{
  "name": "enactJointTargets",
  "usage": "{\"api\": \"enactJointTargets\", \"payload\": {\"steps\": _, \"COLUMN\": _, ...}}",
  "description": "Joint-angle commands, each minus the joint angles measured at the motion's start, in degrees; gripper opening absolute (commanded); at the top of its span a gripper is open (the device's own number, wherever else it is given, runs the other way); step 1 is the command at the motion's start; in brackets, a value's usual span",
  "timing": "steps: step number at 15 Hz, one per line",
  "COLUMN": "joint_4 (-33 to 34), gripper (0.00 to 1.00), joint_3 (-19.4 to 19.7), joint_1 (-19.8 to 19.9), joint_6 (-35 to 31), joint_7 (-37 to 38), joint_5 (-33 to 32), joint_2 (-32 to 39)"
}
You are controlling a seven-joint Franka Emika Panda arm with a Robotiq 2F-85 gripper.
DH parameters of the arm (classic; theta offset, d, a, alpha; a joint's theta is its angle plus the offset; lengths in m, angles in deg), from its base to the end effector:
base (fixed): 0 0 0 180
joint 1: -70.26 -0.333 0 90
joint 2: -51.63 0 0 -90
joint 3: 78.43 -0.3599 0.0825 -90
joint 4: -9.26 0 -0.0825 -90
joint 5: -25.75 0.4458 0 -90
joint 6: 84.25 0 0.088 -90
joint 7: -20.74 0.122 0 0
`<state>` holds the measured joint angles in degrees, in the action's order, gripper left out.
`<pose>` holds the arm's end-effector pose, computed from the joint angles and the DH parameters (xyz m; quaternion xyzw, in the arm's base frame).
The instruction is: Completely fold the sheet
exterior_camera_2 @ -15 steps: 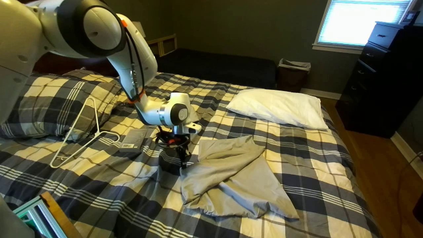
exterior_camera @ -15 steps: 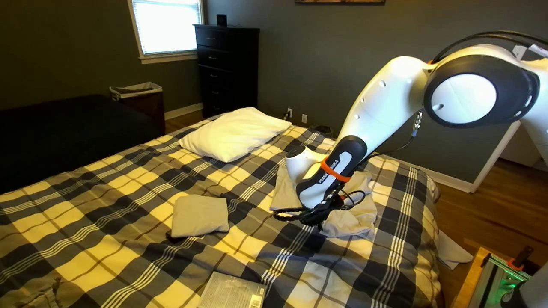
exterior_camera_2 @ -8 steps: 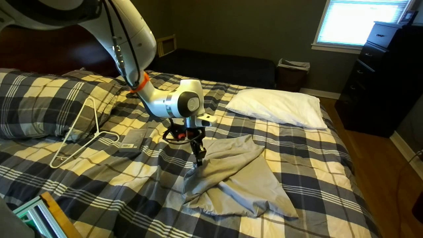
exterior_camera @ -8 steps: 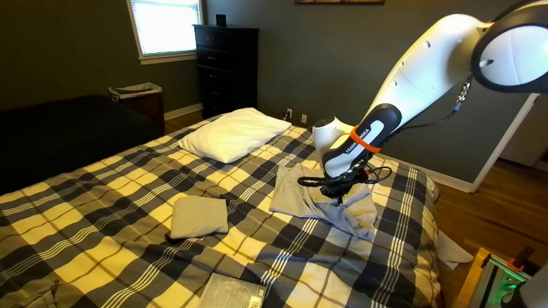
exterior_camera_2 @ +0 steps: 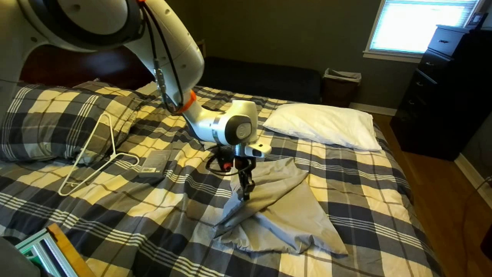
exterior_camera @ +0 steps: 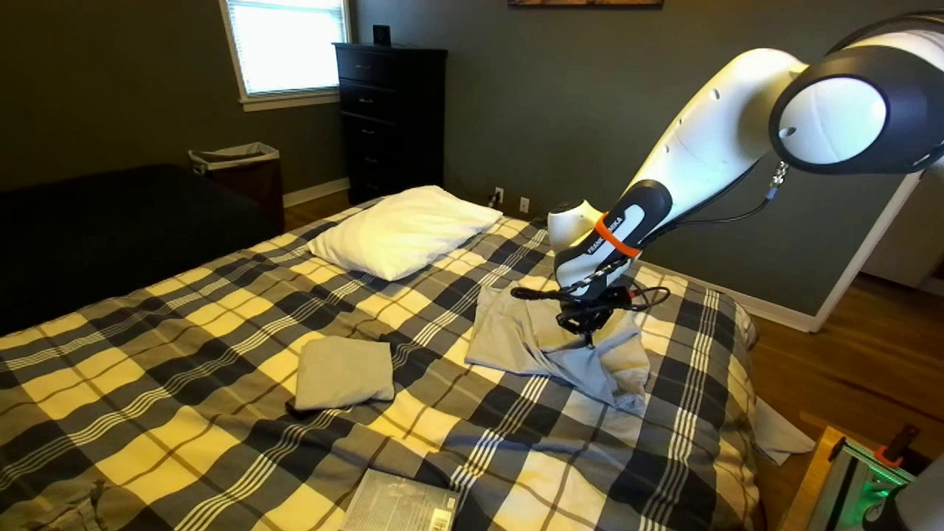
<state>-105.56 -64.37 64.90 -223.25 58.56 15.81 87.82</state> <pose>0.6243 -0.1028 0.0991 0.9376 -0.3094 -0.0648 0.1446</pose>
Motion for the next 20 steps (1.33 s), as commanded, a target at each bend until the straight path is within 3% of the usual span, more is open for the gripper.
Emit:
{"api": "enactJointTargets", "payload": {"steps": 1, "joint_4": 6.72, "gripper": 0.0, "joint_3": 3.31, "joint_1": 5.18, "joint_6": 3.42, "joint_7": 0.85, "joint_5": 2.54, "joint_2": 3.82}}
{"api": "enactJointTargets", "payload": {"steps": 3, "joint_4": 10.19, "gripper": 0.0, "joint_3": 4.08, "joint_1": 8.77, "joint_6": 4.07, "joint_7": 1.5, "joint_5": 5.23, "joint_2": 4.83}}
{"api": "enactJointTargets", "payload": {"steps": 4, "joint_4": 6.4, "gripper": 0.0, "joint_3": 3.99, "joint_1": 6.8, "joint_6": 1.98, "joint_7": 0.11, "joint_5": 2.68, "joint_2": 2.92}}
{"api": "enactJointTargets", "payload": {"steps": 7, "joint_4": 8.28, "gripper": 0.0, "joint_3": 3.42, "joint_1": 8.35, "joint_6": 2.31, "joint_7": -0.46, "joint_5": 4.15, "joint_2": 4.05}}
{"api": "enactJointTargets", "payload": {"steps": 9, "joint_4": 11.64, "gripper": 0.0, "joint_3": 3.59, "joint_1": 9.86, "joint_6": 3.51, "joint_7": 0.81, "joint_5": 6.39, "joint_2": 5.92}}
{"api": "enactJointTargets", "payload": {"steps": 15, "joint_4": 23.74, "gripper": 0.0, "joint_3": 8.79, "joint_1": 16.89, "joint_6": 10.26, "joint_7": 7.64, "joint_5": 9.31, "joint_2": 11.87}}
{"api": "enactJointTargets", "payload": {"steps": 20, "joint_4": 33.27, "gripper": 0.0, "joint_3": 9.57, "joint_1": 22.27, "joint_6": 10.84, "joint_7": 16.6, "joint_5": 12.75, "joint_2": 17.26}}
